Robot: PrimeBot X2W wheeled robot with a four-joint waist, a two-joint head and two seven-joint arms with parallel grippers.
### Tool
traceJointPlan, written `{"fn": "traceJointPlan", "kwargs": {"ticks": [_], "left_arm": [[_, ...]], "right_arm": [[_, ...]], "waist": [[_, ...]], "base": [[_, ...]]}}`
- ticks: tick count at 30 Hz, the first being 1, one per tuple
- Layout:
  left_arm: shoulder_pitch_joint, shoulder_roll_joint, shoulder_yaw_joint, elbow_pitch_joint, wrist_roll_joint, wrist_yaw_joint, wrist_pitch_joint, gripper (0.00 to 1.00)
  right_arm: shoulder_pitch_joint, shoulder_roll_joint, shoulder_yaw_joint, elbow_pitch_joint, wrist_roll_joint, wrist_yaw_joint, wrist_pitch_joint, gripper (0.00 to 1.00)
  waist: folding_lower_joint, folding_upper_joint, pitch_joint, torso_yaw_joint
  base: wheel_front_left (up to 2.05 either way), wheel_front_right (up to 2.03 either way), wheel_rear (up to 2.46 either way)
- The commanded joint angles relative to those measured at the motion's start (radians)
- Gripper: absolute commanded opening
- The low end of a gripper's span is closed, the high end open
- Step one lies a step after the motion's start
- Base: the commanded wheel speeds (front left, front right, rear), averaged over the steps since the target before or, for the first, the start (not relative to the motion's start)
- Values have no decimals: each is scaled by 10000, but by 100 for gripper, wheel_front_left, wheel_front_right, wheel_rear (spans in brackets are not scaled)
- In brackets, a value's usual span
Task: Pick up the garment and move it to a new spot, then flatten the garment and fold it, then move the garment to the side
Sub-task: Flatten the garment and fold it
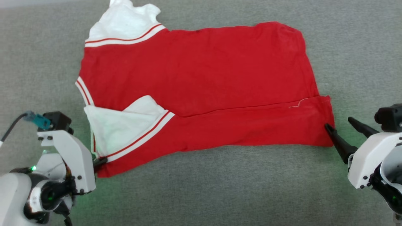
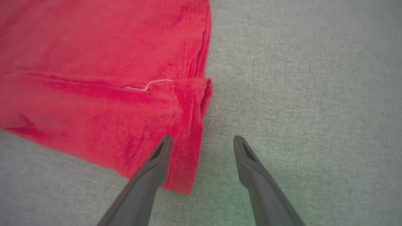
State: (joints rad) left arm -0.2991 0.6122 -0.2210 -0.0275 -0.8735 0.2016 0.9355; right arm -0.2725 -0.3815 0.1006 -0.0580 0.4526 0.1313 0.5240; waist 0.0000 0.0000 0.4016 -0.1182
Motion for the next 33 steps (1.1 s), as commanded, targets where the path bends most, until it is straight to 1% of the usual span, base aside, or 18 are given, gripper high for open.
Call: {"fn": "traceJointPlan", "kwargs": {"ticks": [1, 3, 8, 9, 10, 11, 12, 17, 23, 33], "left_arm": [[394, -422, -532, 618, 111, -23, -10, 0], [232, -491, -582, 668, 161, -46, -57, 0], [-24, -615, -684, 824, 227, -174, -214, 0], [-52, -637, -693, 846, 221, -192, -249, 0], [-88, -663, -702, 878, 226, -230, -272, 0], [-118, -689, -714, 910, 225, -258, -305, 0], [-136, -714, -732, 945, 220, -259, -340, 0], [-226, -812, -768, 1097, 174, -393, -480, 0], [-245, -655, -695, 992, 169, -419, -453, 0], [-7, -192, -484, 323, 130, -215, -203, 0]], "right_arm": [[-171, 3, 16, 113, 134, -11, 176, 100], [-315, 66, -26, 414, 277, -11, 575, 100], [-618, 37, 264, 1121, 628, -9, 1643, 100], [-664, 27, 345, 1235, 707, -9, 1796, 98], [-735, 27, 391, 1346, 736, -8, 1909, 55], [-783, 22, 467, 1434, 743, -8, 2024, 19], [-830, 31, 538, 1532, 811, -3, 2153, 0], [-1022, -127, 627, 1724, 979, -6, 2512, 0], [-1020, -558, 478, 1538, 1211, -12, 2753, 0], [-651, -966, 248, 982, 1431, -11, 3387, 0]], "waist": [[0, 0, 82, 138], [0, 0, 132, 240], [0, 0, 203, 423], [0, 0, 210, 452], [0, 0, 212, 478], [0, 0, 207, 499], [0, 0, 198, 519], [0, 0, 94, 624], [0, 0, -242, 730], [0, 0, -1080, 848]], "base": [[0, 0, 0], [0, 0, 0], [0, 0, 0], [0, 0, 0], [0, 0, 0], [0, 0, 0], [0, 0, 0], [0, 0, 0], [0, 0, 0], [0, 0, 0]]}}
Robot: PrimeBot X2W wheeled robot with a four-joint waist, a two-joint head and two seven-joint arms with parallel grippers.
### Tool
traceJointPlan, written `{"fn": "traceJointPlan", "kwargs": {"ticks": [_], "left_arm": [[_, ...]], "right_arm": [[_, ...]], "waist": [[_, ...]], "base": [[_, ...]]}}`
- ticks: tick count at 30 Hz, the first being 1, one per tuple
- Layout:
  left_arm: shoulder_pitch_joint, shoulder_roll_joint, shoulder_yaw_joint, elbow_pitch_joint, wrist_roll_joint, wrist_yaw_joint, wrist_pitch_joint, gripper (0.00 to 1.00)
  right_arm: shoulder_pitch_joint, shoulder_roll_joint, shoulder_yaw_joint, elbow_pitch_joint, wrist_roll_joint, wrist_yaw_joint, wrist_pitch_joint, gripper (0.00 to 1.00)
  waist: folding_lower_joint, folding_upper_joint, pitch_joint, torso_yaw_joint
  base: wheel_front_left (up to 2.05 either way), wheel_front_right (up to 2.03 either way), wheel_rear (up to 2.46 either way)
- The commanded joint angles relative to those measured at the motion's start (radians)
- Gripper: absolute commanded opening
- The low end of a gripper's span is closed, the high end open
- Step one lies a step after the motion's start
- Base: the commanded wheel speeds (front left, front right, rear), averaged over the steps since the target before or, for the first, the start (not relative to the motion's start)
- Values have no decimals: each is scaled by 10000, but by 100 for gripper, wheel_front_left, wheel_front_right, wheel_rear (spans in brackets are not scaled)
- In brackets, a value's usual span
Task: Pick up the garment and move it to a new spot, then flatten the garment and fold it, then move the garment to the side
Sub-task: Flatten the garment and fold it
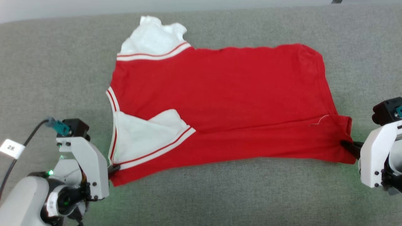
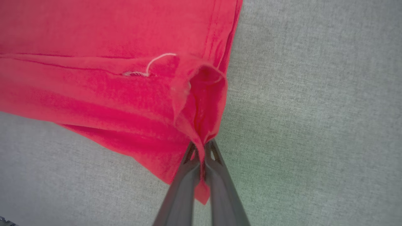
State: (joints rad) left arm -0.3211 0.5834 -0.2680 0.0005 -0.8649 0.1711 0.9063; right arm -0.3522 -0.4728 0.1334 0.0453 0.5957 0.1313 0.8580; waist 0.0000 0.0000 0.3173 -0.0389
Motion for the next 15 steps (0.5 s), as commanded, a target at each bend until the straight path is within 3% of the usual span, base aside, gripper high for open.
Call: {"fn": "traceJointPlan", "kwargs": {"ticks": [1, 15], "left_arm": [[246, 148, 10, -51, 58, 105, 95, 0], [1360, 637, 104, -1406, 46, 707, 500, 0]], "right_arm": [[203, -112, -127, -118, 30, -11, 141, 0], [1776, -291, -947, -1753, 122, -11, 1669, 0]], "waist": [[0, 0, -316, 68], [0, 0, -891, 226]], "base": [[0, 0, 0], [0, 0, 0]]}}
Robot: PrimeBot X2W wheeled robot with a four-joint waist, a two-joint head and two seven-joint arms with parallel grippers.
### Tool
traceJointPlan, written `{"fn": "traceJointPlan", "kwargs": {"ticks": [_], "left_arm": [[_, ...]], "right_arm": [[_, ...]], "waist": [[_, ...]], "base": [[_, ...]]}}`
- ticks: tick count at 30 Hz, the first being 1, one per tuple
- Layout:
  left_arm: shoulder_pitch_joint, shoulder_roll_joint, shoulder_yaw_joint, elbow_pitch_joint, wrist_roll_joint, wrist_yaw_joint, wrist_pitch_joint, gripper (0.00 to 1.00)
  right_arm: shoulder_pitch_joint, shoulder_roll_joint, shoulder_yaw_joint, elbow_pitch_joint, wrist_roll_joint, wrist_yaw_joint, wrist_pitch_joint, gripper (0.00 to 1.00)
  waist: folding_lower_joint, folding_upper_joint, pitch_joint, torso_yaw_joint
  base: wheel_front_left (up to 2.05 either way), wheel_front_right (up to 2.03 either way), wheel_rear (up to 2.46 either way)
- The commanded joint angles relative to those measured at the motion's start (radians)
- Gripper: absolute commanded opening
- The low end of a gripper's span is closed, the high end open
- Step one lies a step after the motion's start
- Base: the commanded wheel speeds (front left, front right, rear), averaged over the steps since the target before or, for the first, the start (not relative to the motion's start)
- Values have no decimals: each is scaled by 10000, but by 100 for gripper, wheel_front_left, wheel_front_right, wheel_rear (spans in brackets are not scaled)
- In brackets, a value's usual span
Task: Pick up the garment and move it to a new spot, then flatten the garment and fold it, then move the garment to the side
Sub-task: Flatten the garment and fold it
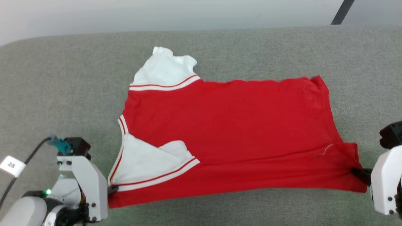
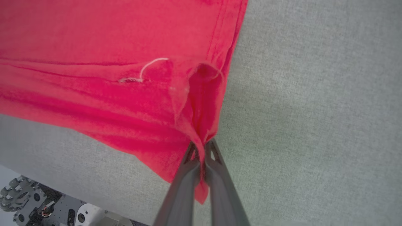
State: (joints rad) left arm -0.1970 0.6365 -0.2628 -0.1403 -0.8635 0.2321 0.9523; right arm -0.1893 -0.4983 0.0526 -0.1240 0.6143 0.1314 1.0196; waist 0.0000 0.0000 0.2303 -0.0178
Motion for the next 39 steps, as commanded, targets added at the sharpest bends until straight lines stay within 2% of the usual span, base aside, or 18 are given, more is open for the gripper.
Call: {"fn": "traceJointPlan", "kwargs": {"ticks": [1, 10, 12, 13, 14, 15, 16, 17, 18, 19, 20, 23, 27, 29, 30, 31, 35, 39], "left_arm": [[202, 125, 37, -42, 32, 129, 59, 0], [492, -55, -141, 149, -64, 209, 115, 0], [482, -83, -154, 209, -72, 179, 87, 0], [461, -104, -165, 279, -75, 146, 77, 0], [428, -115, -178, 351, -76, 118, 53, 0], [391, -133, -185, 412, -83, 80, 19, 0], [360, -146, -187, 466, -98, 68, -2, 0], [328, -144, -197, 504, -106, 40, -12, 0], [294, -126, -189, 526, -92, 8, -39, 5], [257, -107, -166, 543, -70, -1, -57, 8], [225, -97, -149, 547, -62, -6, -76, 11], [164, -44, -124, 453, -9, -29, -129, 25], [124, 68, -50, 264, 35, -15, -190, 49], [81, 138, 5, 145, 83, 8, -226, 81], [73, 163, 27, 95, 97, 21, -213, 93], [61, 193, 46, 35, 108, 23, -214, 100], [-248, 301, 242, -236, 261, -76, -519, 100], [-914, 351, 449, -392, 478, -383, -1103, 100]], "right_arm": [[244, 3, -199, -145, -87, -14, 130, 0], [759, 450, -375, -420, -285, -13, 271, 0], [744, 465, -350, -431, -302, -13, 265, 3], [722, 479, -329, -437, -315, -13, 245, 9], [693, 489, -298, -446, -312, -13, 220, 20], [657, 499, -291, -466, -326, -13, 171, 32], [626, 502, -291, -470, -334, -13, 146, 47], [609, 479, -272, -482, -349, -13, 124, 56], [593, 444, -272, -506, -374, -13, 110, 69], [574, 438, -309, -525, -386, -13, 108, 96], [574, 437, -320, -547, -376, -13, 111, 100], [589, 468, -353, -668, -358, -13, 52, 100], [688, 512, -457, -946, -410, -13, -14, 100], [735, 544, -492, -1104, -454, -13, -89, 100], [748, 568, -542, -1193, -474, -13, -140, 100], [752, 609, -586, -1293, -487, -13, -246, 100], [698, 744, -627, -1723, -642, -13, -912, 100], [490, 860, -534, -2137, -928, -13, -2091, 100]], "waist": [[0, 0, -25, 19], [0, 0, 22, -14], [0, 0, 24, -24], [0, 0, 25, -33], [0, 0, 24, -42], [0, 0, 19, -48], [0, 0, 10, -55], [0, 0, -1, -61], [0, 0, -13, -68], [0, 0, -26, -74], [0, 0, -41, -79], [0, 0, -83, -98], [0, 0, -109, -151], [0, 0, -103, -193], [0, 0, -94, -219], [0, 0, -80, -245], [0, 0, -5, -383], [0, 0, 126, -616]], "base": [[0, 0, 0], [0, 0, 0], [0, 0, 0], [0, 0, 0], [0, 0, 0], [0, 0, 0], [0, 0, 0], [0, 0, 0], [0, 0, 0], [0, 0, 0], [0, 0, 0], [0, 0, 0], [0, 0, 0], [0, 0, 0], [0, 0, 0], [0, 0, 0], [0, 0, 0], [0, 0, 0]]}}
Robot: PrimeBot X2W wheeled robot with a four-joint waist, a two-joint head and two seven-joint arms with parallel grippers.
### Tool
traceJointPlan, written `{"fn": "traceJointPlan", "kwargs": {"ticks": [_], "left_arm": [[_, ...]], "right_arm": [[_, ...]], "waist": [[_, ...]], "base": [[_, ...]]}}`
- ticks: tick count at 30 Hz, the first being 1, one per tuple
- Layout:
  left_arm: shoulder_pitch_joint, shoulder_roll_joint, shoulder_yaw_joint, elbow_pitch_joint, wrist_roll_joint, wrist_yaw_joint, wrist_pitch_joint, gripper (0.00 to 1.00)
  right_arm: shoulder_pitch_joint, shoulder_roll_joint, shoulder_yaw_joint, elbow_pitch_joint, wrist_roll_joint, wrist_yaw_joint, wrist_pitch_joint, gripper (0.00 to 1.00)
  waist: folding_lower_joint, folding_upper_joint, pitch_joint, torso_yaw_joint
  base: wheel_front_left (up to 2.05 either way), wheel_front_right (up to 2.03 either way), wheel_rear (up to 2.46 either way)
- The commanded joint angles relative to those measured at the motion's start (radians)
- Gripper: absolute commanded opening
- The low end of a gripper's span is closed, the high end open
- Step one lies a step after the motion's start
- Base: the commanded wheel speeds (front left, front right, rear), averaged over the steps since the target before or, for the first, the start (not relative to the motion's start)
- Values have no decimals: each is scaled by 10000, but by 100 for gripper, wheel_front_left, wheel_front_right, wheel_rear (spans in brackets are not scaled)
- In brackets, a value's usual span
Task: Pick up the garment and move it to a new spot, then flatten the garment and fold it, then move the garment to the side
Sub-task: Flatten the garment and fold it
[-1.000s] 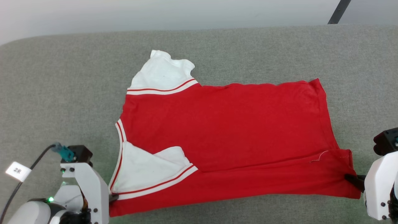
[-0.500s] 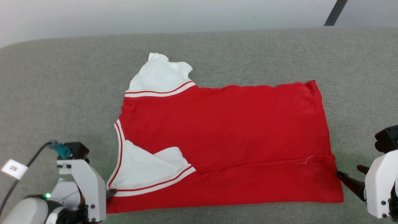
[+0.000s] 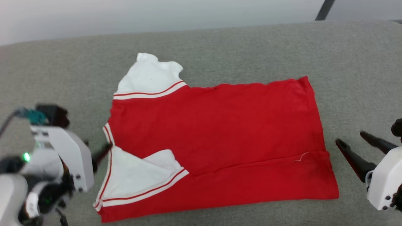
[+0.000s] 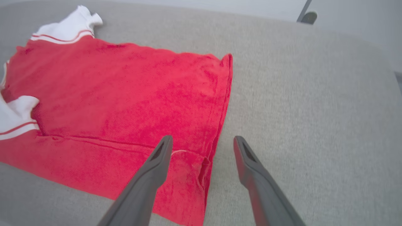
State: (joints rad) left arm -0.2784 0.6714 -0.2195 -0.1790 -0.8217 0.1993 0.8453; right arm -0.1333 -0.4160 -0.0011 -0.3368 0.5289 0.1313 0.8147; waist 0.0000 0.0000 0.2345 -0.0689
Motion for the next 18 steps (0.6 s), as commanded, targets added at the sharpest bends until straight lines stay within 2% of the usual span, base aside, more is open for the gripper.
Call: {"fn": "traceJointPlan", "kwargs": {"ticks": [1, 5, 11, 14, 18], "left_arm": [[-333, 22, 60, -34, 145, -217, -257, 100], [-1292, 9, 252, 258, 465, -733, -1161, 100], [-2875, -29, 257, 1131, 851, -1288, -1909, 100], [-3583, -84, 143, 1652, 965, -1486, -1999, 100], [-4511, -10, -118, 2391, 1081, -1754, -1669, 100]], "right_arm": [[-150, 10, 114, -127, -168, -9, -417, 100], [-373, 129, 367, -320, -626, -9, -2025, 100], [-783, 377, 769, -339, -1626, -9, -4622, 100], [-927, 716, 763, -177, -2000, -9, -5648, 100], [-1033, 1018, 708, 79, -2153, -9, -6295, 100]], "waist": [[0, 0, 127, -181], [0, 0, 363, -522], [0, 0, 780, -1057], [0, 0, 1016, -1337], [0, 0, 1357, -1661]], "base": [[0, 0, 0], [0, 0, 0], [0, 0, 0], [0, 0, 0], [0, 0, 0]]}}
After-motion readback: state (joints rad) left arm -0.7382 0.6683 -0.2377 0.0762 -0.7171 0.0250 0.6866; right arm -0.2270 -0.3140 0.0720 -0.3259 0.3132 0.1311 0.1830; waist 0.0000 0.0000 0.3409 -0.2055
